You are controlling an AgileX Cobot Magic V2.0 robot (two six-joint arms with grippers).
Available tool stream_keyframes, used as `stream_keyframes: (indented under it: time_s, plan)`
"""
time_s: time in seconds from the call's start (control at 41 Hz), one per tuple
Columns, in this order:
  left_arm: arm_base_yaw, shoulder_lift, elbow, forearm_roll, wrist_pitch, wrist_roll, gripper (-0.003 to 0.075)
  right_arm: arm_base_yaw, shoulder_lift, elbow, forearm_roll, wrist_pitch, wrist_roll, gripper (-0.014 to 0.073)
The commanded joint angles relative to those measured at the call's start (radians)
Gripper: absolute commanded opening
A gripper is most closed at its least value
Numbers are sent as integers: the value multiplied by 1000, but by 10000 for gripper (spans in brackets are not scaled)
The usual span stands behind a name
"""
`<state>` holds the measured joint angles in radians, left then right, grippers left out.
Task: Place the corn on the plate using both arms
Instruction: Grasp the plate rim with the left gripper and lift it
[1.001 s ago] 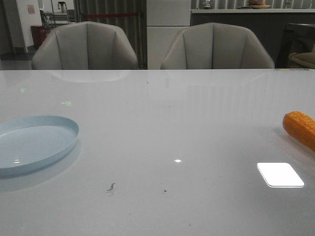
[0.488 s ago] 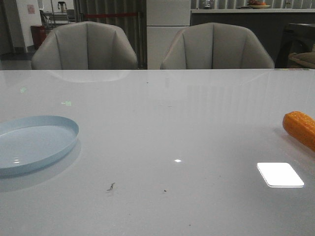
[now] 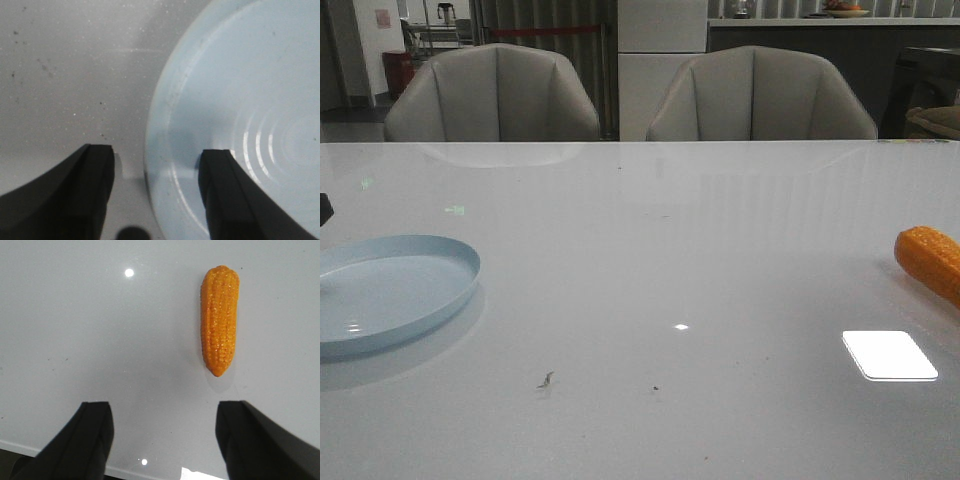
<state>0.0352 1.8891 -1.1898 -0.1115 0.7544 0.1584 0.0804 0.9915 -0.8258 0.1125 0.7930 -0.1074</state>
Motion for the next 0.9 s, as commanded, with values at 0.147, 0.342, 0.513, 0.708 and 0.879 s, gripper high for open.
stream_keyframes:
  time_s: [0.147,0.342,0.513,0.708,0.879]
  plan:
    - [-1,-13,-29,-15,-25,0,298,-2,-7,-34,-2,-46,2,546]
    - [-1,-9,-29,-15,-25,0,99,-2,-7,-34,-2,-46,2,546]
    - [-1,-9,-29,-15,-25,0,87,-2,-7,-34,-2,-46,2,546]
    - [-1,-9,-31,-15,-23,0,87,-2,-7,-34,-2,-46,2,546]
    - [-1,-18,-36,-45,-1,0,87,-2,-7,-34,-2,-46,2,546]
